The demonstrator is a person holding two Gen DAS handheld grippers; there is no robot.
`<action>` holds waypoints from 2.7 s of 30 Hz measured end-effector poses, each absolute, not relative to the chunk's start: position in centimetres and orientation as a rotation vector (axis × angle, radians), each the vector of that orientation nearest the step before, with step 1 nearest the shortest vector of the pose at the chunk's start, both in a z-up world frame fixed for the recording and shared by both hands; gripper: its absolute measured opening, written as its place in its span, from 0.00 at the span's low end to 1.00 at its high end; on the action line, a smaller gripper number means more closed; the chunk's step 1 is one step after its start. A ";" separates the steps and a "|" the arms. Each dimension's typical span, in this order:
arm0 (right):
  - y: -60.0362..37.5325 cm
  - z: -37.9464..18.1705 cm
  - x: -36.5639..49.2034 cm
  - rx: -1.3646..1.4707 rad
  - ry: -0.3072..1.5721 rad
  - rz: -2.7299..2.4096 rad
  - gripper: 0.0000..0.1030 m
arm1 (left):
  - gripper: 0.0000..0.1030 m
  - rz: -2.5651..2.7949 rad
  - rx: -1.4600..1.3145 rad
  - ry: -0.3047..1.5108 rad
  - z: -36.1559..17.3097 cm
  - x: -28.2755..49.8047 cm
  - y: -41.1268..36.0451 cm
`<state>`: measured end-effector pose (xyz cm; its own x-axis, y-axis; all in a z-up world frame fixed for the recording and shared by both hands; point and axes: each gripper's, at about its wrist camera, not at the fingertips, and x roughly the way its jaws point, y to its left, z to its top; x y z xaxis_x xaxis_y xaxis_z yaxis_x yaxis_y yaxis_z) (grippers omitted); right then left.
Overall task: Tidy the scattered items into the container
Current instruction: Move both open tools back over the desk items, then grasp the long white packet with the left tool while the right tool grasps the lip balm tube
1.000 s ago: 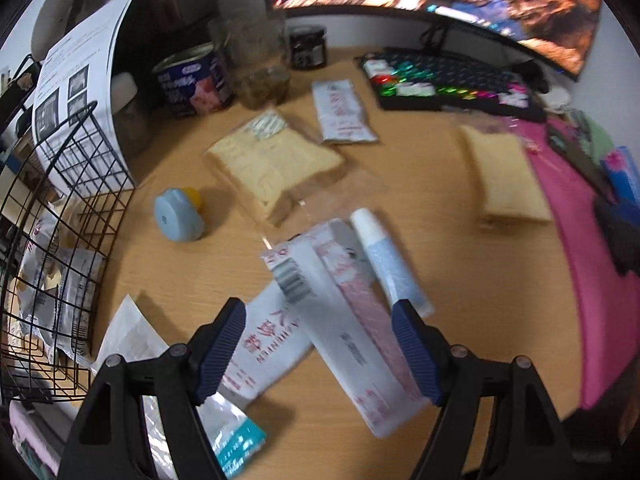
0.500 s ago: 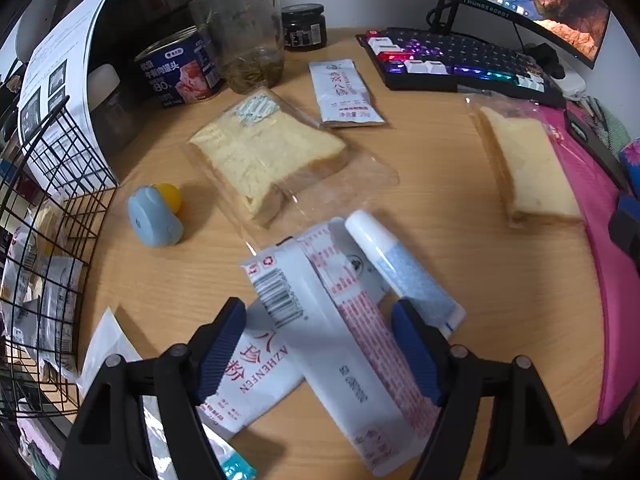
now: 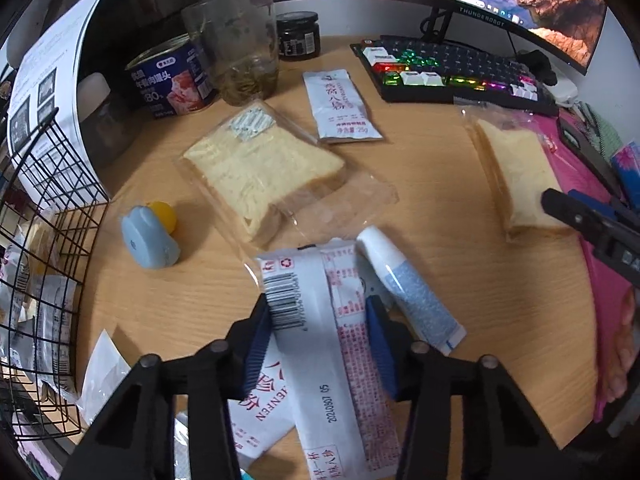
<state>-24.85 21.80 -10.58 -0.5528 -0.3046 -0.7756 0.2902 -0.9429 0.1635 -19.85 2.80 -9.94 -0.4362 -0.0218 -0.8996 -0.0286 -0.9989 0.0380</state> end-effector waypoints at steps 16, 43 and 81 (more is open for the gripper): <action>18.6 -11.4 -27.2 1.358 -0.052 -2.499 0.59 | 0.48 2.648 -1.628 0.050 -9.6 -19.8 2.4; 10.8 -9.5 -20.9 1.139 0.197 -2.175 0.58 | 0.48 2.694 -1.552 -0.006 -7.6 -18.9 0.0; 8.9 -9.1 -19.5 1.114 0.484 -2.095 0.42 | 0.48 2.766 -1.401 -0.050 -3.1 -15.4 -3.0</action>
<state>-19.54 8.91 -9.06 -0.3810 -0.4097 -0.8289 0.7318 -0.6815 0.0005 -15.41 -2.97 -3.06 -0.5913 0.0507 -0.8049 -0.0215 -0.9987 -0.0471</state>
